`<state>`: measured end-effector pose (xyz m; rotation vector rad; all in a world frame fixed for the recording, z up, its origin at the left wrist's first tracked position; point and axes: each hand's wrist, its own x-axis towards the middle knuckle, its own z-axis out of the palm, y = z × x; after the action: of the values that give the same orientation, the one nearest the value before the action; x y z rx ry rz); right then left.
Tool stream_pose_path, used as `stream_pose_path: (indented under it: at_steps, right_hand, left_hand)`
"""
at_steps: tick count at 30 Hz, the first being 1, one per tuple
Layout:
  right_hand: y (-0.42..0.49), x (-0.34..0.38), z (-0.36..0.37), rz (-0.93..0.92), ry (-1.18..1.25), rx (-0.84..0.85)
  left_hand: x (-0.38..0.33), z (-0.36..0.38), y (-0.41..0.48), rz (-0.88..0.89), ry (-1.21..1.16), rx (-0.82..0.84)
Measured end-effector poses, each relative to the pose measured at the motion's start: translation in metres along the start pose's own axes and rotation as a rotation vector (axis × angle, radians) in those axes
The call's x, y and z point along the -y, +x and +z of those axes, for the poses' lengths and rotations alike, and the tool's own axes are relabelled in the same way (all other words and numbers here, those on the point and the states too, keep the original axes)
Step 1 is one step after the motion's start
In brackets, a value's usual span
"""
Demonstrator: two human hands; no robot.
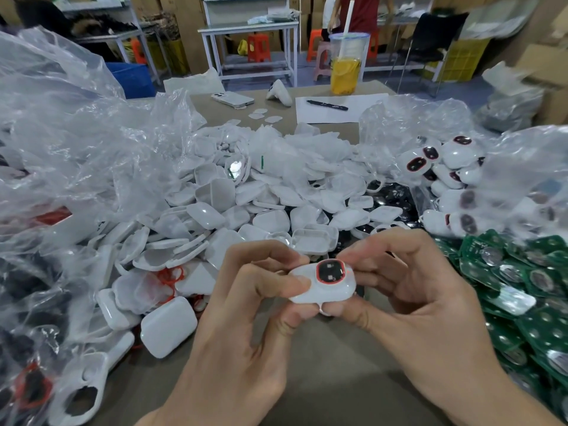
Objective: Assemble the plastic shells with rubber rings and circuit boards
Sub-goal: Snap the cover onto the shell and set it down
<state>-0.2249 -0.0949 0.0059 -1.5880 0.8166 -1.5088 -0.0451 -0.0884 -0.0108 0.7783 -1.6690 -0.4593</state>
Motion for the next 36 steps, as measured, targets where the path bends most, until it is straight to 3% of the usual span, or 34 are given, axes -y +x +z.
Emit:
stream_pose_path:
  at_steps: [6, 10, 15, 18, 23, 27, 30, 36]
  right_hand:
    - [-0.001, 0.005, -0.003, 0.104, 0.042, 0.032]
    - [0.001, 0.009, -0.002, 0.203, 0.079, 0.04]
    - [0.002, 0.006, -0.005, 0.304, 0.011, 0.092]
    - [0.0, 0.004, -0.012, 0.331, -0.178, 0.194]
    - [-0.011, 0.0, -0.025, 0.218, -0.749, 0.421]
    - [-0.018, -0.002, -0.021, 0.134, -0.884, 0.448]
    - [-0.022, -0.001, -0.013, 0.063, -0.975, 0.389]
    - [-0.025, -0.004, -0.01, 0.004, -0.933, 0.344]
  left_hand:
    - [-0.001, 0.0, 0.0, -0.008, 0.033, 0.016]
    - [-0.004, 0.003, 0.001, -0.127, -0.013, 0.046]
    - [-0.005, 0.001, 0.004, -0.297, -0.034, 0.027]
    - [-0.003, -0.001, 0.005, -0.365, 0.1, 0.053]
    - [0.0, -0.004, -0.002, -0.445, 0.195, 0.244]
    - [-0.004, -0.005, -0.01, -0.332, 0.437, 0.32]
    - [-0.006, -0.001, -0.016, -0.355, 0.491, 0.262]
    - [-0.019, 0.012, -0.018, -0.319, 0.612, 0.257]
